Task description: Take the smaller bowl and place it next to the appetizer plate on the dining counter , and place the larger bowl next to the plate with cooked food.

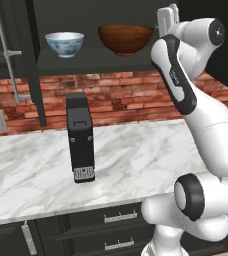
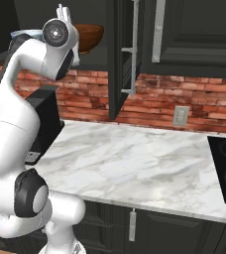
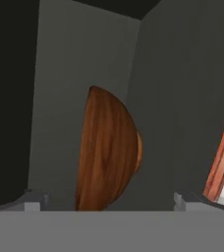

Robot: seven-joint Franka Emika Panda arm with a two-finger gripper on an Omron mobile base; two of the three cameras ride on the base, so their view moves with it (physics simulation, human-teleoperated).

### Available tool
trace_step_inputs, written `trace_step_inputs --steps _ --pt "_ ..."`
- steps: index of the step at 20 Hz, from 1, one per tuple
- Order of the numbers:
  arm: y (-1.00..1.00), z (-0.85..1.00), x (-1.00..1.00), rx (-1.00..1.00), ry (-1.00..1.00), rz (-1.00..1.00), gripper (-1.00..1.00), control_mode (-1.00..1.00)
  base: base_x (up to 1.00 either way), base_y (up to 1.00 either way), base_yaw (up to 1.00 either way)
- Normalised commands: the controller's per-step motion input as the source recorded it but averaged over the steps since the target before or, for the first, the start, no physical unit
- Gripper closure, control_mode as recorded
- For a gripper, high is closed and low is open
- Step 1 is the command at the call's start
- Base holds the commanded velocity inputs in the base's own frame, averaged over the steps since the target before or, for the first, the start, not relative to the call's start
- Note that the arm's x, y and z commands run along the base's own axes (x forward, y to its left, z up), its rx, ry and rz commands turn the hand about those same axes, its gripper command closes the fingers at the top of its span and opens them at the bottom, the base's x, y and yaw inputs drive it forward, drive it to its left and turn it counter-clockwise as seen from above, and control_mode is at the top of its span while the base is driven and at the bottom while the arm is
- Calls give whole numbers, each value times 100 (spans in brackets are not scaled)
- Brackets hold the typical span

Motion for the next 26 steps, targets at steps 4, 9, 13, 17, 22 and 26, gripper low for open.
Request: trace_step_inputs --steps 4,9,13,17,22,26 --pt "0 0 31 0 3 0 -100 -100 0 0 0" --pt "0 0 42 0 0 0 -100 -100 0 0 0" --pt "0 -1 50 0 0 0 -100 -100 0 0 0" --pt "1 0 47 0 0 2 -100 -100 0 0 0" --pt "30 -6 30 0 1 4 -100 -100 0 0 0" --pt "21 -22 36 0 4 6 -100 -100 0 0 0"
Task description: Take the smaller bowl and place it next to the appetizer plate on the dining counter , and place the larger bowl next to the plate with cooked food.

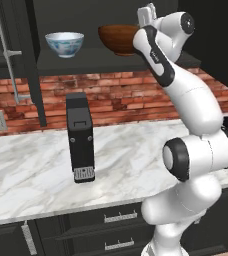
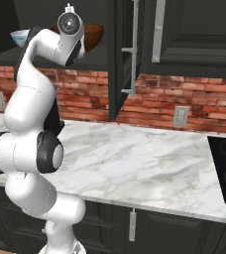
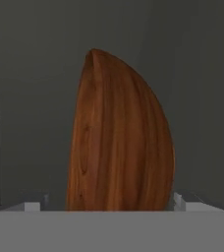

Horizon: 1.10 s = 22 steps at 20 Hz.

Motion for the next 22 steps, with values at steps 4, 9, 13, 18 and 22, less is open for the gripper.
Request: trace_step_inputs --steps 4,9,13,18,22 --pt "9 -11 42 0 3 4 -100 -100 0 0 0" --pt "0 -2 37 0 0 5 -100 -100 0 0 0" --pt "5 -12 26 0 1 4 100 -100 0 0 0" --pt "18 -37 15 0 11 1 100 -100 0 0 0" --pt "13 -30 -47 0 1 0 100 -100 0 0 0"
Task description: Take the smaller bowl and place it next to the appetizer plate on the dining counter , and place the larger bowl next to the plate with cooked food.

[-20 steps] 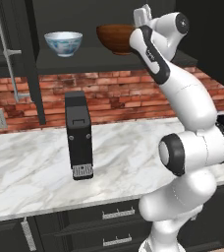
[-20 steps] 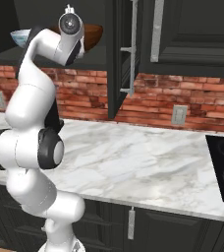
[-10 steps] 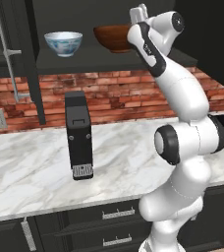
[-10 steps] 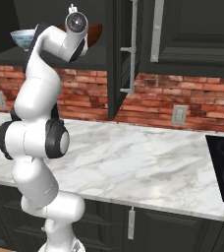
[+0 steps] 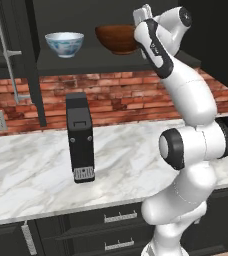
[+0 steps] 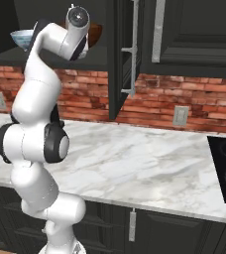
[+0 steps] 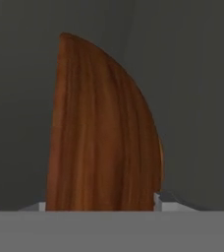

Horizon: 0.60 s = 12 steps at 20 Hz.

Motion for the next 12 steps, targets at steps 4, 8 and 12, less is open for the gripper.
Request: trace_step_inputs --steps 4,8,12 --pt "34 -38 -100 0 -23 -2 100 -100 0 0 0" --pt "-3 -34 -100 10 -35 -8 100 -100 0 0 0" --pt "-38 0 -100 19 -15 -13 100 -100 0 0 0"
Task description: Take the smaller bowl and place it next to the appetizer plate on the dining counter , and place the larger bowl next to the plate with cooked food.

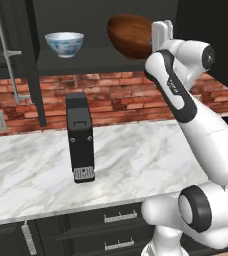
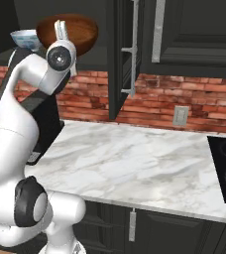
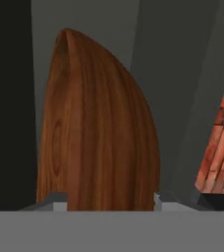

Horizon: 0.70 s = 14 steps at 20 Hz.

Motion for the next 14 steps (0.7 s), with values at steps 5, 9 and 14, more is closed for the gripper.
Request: trace_step_inputs --steps 5,9,14 --pt "-13 19 -100 15 -1 -14 100 -100 0 0 0" --pt "0 30 -100 11 1 -16 100 -100 0 0 0" --pt "-5 23 -100 5 6 -12 100 -100 0 0 0"
